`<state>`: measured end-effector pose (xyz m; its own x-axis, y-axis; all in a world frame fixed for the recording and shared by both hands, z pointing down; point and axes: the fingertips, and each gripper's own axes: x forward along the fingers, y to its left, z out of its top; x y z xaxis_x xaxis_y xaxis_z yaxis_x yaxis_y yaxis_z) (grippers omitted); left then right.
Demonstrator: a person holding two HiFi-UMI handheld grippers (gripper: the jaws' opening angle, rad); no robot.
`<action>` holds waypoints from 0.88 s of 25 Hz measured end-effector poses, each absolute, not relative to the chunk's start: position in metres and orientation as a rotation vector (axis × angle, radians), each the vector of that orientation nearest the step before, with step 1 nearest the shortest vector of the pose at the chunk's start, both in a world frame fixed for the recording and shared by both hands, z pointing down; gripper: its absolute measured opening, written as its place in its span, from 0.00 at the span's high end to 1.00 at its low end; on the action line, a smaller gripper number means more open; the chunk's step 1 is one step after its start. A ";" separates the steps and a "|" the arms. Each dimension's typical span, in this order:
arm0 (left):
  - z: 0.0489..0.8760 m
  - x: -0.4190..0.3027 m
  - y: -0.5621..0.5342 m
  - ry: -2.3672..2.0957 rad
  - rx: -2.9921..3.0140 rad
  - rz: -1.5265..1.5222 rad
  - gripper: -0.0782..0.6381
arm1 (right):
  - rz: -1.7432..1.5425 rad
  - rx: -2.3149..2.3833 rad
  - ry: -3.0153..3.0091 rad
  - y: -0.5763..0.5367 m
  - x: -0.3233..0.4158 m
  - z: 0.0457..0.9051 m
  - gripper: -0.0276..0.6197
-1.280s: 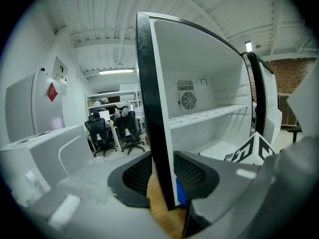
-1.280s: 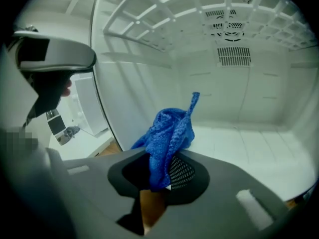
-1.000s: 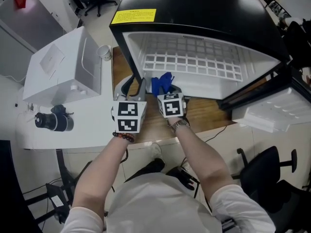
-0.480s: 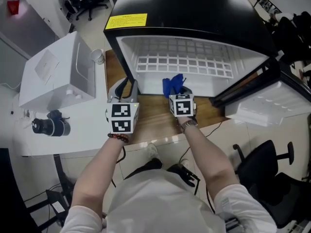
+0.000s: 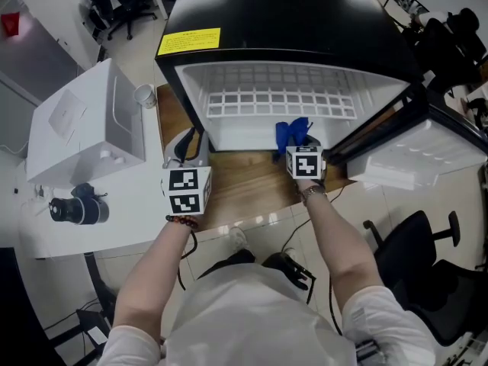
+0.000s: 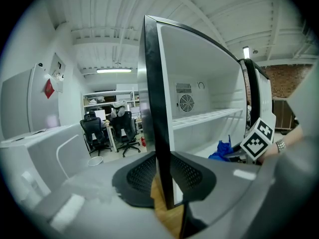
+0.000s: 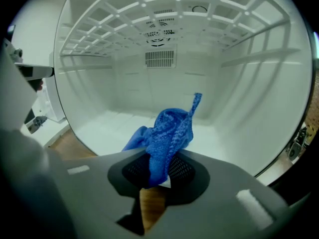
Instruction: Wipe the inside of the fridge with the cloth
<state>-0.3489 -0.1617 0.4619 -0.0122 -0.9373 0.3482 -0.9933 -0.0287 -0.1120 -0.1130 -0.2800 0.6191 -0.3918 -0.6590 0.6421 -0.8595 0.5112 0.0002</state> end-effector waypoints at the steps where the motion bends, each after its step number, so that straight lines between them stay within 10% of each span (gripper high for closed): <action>1: 0.462 -0.349 -0.161 -2.061 2.084 0.491 0.79 | 0.444 1.251 -2.163 -0.283 -0.107 0.617 0.84; 22: 0.479 -0.288 -0.133 -1.981 2.126 0.557 0.77 | 0.358 1.343 -1.977 -0.300 -0.043 0.615 0.84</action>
